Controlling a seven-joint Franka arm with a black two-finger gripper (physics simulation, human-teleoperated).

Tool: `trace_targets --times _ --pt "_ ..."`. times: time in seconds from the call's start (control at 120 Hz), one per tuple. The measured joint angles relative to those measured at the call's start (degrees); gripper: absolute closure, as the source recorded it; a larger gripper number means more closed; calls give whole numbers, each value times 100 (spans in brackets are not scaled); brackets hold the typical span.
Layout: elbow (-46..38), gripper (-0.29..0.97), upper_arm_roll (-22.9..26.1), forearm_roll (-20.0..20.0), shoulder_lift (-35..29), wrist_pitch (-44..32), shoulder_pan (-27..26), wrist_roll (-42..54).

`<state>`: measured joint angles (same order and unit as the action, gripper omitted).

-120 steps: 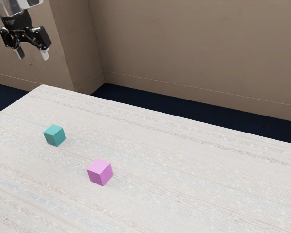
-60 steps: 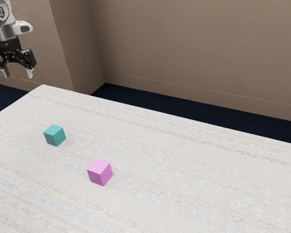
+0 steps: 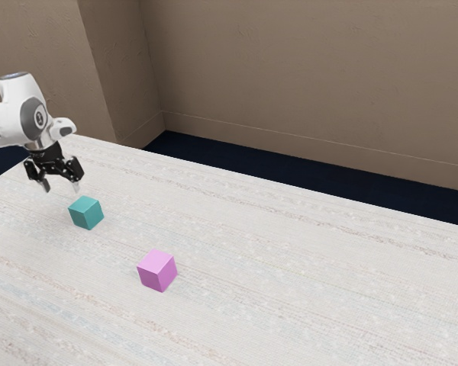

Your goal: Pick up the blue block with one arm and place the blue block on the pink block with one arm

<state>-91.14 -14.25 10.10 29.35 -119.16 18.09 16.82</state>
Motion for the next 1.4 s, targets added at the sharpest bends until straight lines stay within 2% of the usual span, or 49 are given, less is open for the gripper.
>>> trace_targets --times 0.167,0.275,0.508,0.792,1.4 --pt "-82 0 1 -54 -54 -125 1 519" --pt "-57 0 -30 256 -117 112 -6 932" --pt "-49 0 -12 -180 -114 322 -8 1587" --pt "-30 0 321 -156 252 -99 12 2152" --pt "28 0 434 -69 581 -453 55 2004"
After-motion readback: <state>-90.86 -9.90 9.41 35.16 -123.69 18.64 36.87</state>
